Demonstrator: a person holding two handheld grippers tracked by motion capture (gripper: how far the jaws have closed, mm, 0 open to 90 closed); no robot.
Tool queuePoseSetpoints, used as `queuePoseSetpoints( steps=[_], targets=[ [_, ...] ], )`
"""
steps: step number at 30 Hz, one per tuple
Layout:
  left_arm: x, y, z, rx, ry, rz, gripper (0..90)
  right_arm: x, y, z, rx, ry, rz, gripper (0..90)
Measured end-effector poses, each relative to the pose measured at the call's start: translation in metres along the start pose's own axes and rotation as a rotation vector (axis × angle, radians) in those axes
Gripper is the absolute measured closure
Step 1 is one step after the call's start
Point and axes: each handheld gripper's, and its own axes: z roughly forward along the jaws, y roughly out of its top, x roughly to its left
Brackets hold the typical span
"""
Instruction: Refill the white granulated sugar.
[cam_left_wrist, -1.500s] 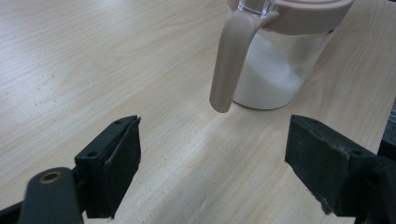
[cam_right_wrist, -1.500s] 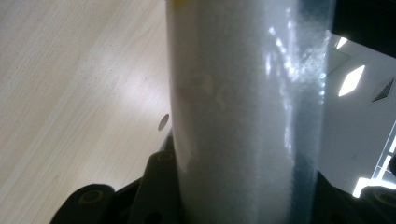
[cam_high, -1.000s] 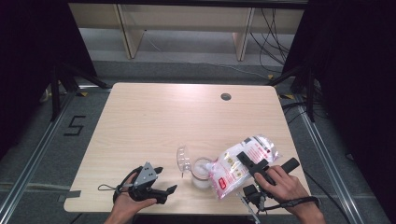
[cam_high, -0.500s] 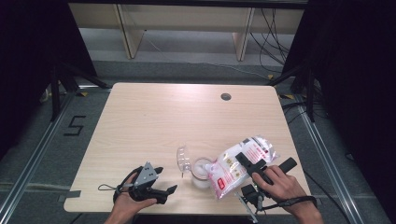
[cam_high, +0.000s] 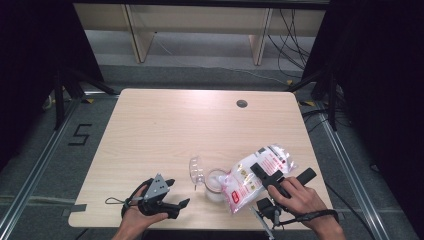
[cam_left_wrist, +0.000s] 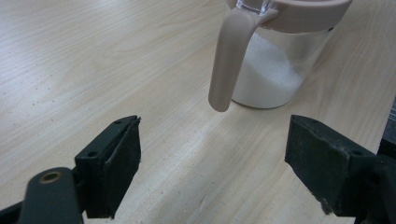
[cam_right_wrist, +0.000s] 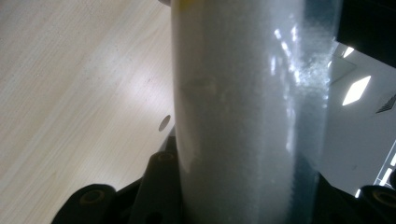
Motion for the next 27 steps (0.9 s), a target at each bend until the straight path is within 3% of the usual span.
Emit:
queuePoseSetpoints(
  steps=[1,7,8,11,13,14,17,19,27],
  targets=[
    [0.0001,-0.0001,0.0002,0.0,0.0,0.001,18.0,0.0005,0.0005,-0.0004,-0.004,0.003,0.026,73.0],
    [0.0006,0.0007,-0.0017,0.018,0.002,0.007,18.0,0.0004,0.0003,-0.0005,0.0,0.0,0.021,73.1],
    [0.0,0.0004,-0.0012,0.009,0.003,0.004,18.0,-0.0015,-0.0006,0.0001,-0.006,-0.002,-0.018,73.0],
    [0.0001,0.0007,-0.0014,0.012,0.001,0.009,18.0,0.0007,0.0007,-0.0006,0.005,0.001,0.014,73.1],
    [0.0,0.0005,-0.0012,0.009,0.001,0.005,18.0,0.0001,0.0007,-0.0009,-0.005,-0.007,0.009,73.2],
    [0.0,0.0005,-0.0011,0.009,0.001,0.003,18.0,-0.0023,0.0001,-0.0007,-0.014,-0.009,-0.025,73.2],
    [0.0,0.0006,-0.0014,0.012,0.001,0.008,18.0,-0.0029,0.0003,-0.0008,-0.009,-0.009,-0.029,73.3],
    [0.0,0.0005,-0.0012,0.011,0.001,0.005,18.0,-0.0009,0.0006,-0.0017,-0.005,-0.008,0.013,73.4],
    [0.0003,0.0007,-0.0016,0.015,-0.003,0.004,18.0,0.0005,-0.0007,-0.0012,-0.011,-0.012,0.029,74.1]
  ],
)
